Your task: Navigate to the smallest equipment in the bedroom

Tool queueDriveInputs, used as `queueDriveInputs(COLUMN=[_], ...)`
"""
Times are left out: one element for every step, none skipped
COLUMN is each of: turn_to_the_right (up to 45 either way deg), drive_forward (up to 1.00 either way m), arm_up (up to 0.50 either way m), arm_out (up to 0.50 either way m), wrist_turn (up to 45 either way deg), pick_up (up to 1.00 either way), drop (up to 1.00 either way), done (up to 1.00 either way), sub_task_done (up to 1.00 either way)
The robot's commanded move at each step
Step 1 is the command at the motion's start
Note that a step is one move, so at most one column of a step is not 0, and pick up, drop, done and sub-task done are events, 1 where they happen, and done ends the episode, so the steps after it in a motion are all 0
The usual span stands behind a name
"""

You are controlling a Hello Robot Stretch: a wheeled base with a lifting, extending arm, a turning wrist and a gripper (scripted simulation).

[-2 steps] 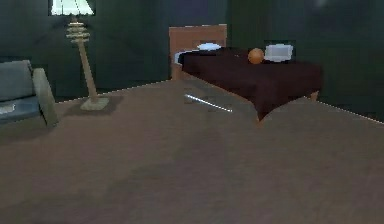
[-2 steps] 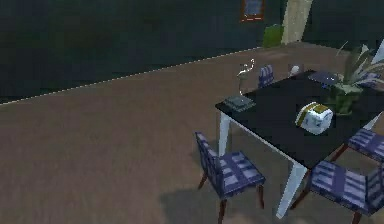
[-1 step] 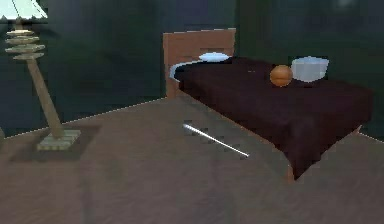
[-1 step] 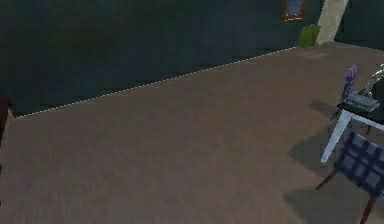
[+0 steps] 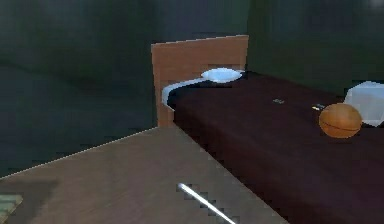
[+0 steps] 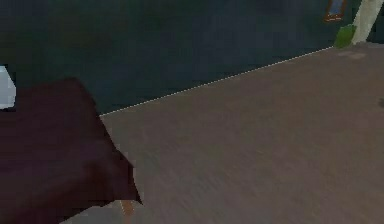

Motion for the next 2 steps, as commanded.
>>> queueDriveInputs(turn_to_the_right=[6.0, 3.0], drive_forward=[0.00, 0.00], arm_up=[0.00, 0.00], arm_out=[0.00, 0.00], wrist_turn=[0.0, 0.0], pick_up=[0.00, 0.00], drop=[0.00, 0.00], done=[0.00, 0.00], sub_task_done=[0.00, 0.00])
